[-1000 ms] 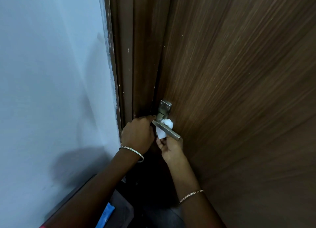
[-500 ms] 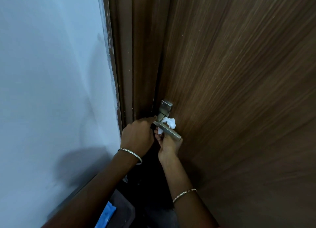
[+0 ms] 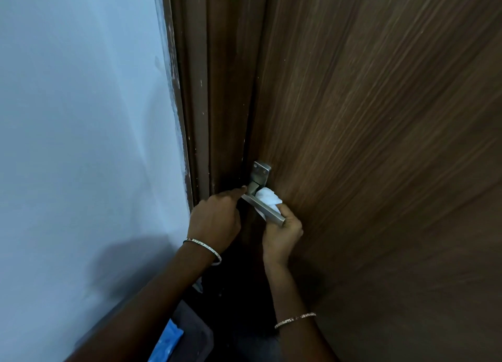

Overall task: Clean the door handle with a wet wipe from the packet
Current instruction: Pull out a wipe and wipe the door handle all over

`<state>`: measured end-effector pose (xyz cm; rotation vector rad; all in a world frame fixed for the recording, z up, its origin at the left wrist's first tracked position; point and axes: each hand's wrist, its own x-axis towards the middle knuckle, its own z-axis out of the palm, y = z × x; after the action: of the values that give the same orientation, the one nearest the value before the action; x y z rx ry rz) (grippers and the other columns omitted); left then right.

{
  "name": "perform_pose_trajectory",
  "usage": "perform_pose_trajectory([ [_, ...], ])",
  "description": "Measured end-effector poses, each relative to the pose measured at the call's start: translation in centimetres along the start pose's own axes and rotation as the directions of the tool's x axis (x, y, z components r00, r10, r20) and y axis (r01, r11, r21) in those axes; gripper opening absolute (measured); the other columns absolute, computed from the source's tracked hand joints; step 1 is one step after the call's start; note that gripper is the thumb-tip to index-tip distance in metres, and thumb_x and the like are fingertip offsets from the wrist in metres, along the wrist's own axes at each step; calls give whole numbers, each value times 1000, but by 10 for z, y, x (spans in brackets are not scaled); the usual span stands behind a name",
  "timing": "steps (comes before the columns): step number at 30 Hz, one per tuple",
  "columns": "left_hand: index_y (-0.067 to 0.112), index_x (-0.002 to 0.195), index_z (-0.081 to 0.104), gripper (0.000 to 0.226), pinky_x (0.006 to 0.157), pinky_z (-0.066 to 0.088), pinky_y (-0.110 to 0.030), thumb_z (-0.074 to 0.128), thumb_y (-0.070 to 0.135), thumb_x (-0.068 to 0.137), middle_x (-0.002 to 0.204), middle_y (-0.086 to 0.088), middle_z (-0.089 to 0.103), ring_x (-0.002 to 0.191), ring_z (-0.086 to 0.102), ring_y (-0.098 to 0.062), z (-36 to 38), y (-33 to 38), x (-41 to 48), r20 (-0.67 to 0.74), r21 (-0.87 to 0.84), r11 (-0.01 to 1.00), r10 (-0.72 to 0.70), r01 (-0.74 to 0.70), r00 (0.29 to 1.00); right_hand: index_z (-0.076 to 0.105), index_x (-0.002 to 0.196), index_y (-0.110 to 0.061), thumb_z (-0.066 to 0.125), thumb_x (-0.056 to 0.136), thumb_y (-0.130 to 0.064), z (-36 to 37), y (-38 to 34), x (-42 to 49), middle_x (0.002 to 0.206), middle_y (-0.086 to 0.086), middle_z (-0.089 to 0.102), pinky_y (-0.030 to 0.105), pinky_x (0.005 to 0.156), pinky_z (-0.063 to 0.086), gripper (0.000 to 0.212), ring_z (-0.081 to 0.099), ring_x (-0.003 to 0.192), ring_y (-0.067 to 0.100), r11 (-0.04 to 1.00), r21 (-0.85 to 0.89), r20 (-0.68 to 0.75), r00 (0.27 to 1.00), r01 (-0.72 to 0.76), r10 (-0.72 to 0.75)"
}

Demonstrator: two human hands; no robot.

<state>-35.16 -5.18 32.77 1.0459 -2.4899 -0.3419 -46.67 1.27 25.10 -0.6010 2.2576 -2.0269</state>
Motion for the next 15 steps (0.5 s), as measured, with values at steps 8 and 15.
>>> perform_pose_trajectory([
  [8, 34, 139, 49, 55, 72, 55, -37, 49, 18, 87, 117, -3, 71, 93, 69, -32, -1, 2, -2, 17, 14, 1000, -1, 1, 1000, 74, 115, -21, 56, 89, 11, -30, 12, 28, 99, 0, 78, 43, 87, 60, 45, 74, 95, 16, 997, -32, 469, 882, 71, -48],
  [15, 35, 141, 47, 54, 73, 56, -38, 48, 20, 88, 115, -3, 71, 92, 69, -34, -3, 4, -1, 47, 49, 999, -26, 24, 999, 60, 133, -12, 42, 97, 12, -46, 0, 34, 103, 14, 75, 35, 78, 61, 47, 74, 86, 20, 999, 41, 641, 766, 34, -52],
])
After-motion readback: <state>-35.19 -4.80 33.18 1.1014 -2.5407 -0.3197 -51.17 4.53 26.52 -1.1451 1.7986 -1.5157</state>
